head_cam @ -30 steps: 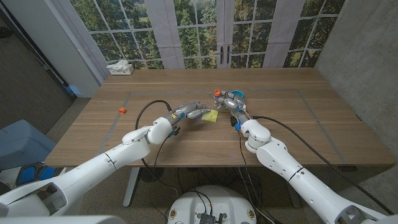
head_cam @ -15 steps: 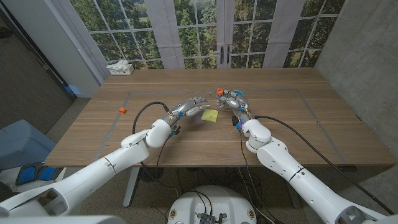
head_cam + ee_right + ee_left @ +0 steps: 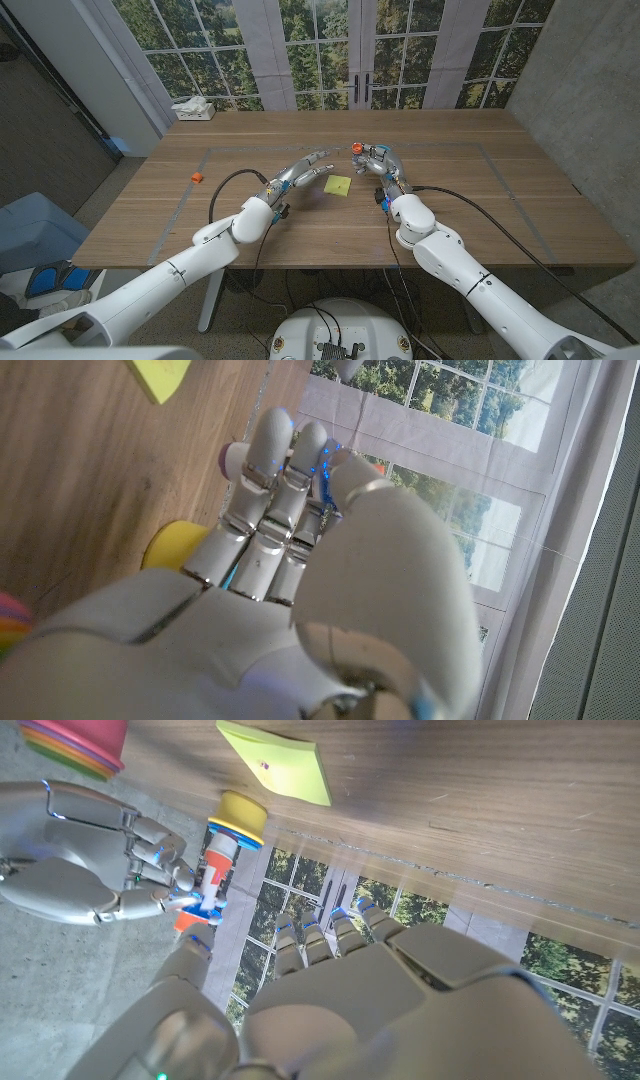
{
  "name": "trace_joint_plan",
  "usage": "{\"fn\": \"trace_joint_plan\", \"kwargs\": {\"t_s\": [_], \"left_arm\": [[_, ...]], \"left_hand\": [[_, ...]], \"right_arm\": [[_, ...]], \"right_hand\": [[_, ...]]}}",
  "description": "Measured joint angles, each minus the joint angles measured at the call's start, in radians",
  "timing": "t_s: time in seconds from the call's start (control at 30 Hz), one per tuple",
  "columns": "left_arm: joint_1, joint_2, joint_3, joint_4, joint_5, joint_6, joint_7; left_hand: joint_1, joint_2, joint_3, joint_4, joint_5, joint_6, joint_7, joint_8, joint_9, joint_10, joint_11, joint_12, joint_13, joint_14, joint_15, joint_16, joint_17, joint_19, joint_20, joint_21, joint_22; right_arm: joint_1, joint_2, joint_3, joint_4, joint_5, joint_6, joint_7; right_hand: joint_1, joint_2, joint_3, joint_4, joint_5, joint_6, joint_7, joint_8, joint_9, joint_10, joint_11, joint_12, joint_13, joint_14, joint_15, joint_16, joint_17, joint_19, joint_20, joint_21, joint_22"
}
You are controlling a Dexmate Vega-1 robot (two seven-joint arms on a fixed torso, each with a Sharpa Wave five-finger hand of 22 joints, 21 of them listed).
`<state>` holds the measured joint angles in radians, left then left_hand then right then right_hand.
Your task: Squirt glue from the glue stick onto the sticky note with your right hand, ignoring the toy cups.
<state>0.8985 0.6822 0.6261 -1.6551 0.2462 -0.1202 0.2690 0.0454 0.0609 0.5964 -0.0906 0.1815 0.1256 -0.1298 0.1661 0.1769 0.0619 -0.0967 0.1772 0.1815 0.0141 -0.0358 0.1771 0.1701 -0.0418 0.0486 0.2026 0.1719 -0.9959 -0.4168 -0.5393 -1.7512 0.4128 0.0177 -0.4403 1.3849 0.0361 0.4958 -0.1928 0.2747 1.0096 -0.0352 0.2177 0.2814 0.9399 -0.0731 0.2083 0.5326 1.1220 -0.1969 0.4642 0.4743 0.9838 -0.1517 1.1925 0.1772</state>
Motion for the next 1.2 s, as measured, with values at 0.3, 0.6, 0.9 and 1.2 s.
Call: {"fn": "trace_joint_plan", "kwargs": {"t_s": [0.3, 0.6, 0.9, 1.2], "left_arm": [[0.018, -0.012, -0.024, 0.02, -0.049, -0.046, 0.019], [0.033, -0.017, -0.042, 0.029, -0.068, -0.073, 0.037], [0.043, -0.019, -0.054, 0.032, -0.083, -0.092, 0.049], [0.054, -0.023, -0.071, 0.037, -0.107, -0.117, 0.057]], "left_hand": [[0.0, 0.0, 0.0, -0.008, 0.0, -0.03, -0.014, 0.0, 0.0, -0.014, -0.003, 0.0, 0.0, -0.005, 0.005, 0.0, 0.0, 0.023, -0.002, 0.0, 0.003], [0.0, 0.0, 0.004, -0.012, 0.0, -0.037, -0.02, 0.0, 0.0, -0.02, -0.009, 0.0, 0.0, -0.005, 0.005, 0.0, 0.0, 0.023, -0.002, 0.0, 0.003], [0.0, 0.0, 0.004, -0.012, 0.0, -0.04, -0.024, 0.004, 0.0, -0.02, -0.009, 0.0, 0.0, -0.005, 0.005, 0.0, 0.0, 0.023, -0.002, 0.0, 0.003], [-0.004, 0.004, 0.004, -0.012, 0.0, -0.04, -0.024, 0.008, 0.0, -0.015, -0.005, 0.005, 0.0, -0.005, 0.005, 0.0, 0.0, 0.023, -0.002, 0.0, 0.003]], "right_arm": [[-0.021, -0.024, -0.005, -0.05, -0.062, -0.056, -0.044], [-0.043, -0.062, -0.016, -0.103, -0.134, -0.108, -0.071], [-0.057, -0.099, -0.024, -0.147, -0.182, -0.146, -0.076], [-0.063, -0.139, -0.036, -0.19, -0.247, -0.195, -0.069]], "right_hand": [[-0.001, 0.001, 0.0, 0.0, 0.0, 0.007, -0.004, -0.004, 0.0, 0.0, 0.0, 0.004, 0.001, 0.0, 0.0, -0.006, 0.001, 0.0, 0.0, 0.0, 0.0], [-0.001, 0.001, 0.0, 0.0, 0.0, 0.007, -0.004, -0.006, -0.001, 0.0, 0.0, 0.004, 0.003, 0.0, 0.0, -0.006, 0.001, -0.006, 0.006, 0.0, 0.002], [-0.008, -0.003, 0.0, 0.0, 0.0, 0.007, -0.004, -0.003, -0.003, 0.0, 0.0, 0.004, 0.002, 0.0, 0.0, -0.009, 0.004, -0.006, 0.006, 0.0, 0.002], [-0.008, -0.003, 0.0, 0.0, -0.005, 0.013, -0.009, -0.003, -0.005, 0.004, -0.004, 0.0, 0.002, -0.004, -0.004, -0.009, 0.003, -0.006, 0.005, 0.0, 0.002]]}}
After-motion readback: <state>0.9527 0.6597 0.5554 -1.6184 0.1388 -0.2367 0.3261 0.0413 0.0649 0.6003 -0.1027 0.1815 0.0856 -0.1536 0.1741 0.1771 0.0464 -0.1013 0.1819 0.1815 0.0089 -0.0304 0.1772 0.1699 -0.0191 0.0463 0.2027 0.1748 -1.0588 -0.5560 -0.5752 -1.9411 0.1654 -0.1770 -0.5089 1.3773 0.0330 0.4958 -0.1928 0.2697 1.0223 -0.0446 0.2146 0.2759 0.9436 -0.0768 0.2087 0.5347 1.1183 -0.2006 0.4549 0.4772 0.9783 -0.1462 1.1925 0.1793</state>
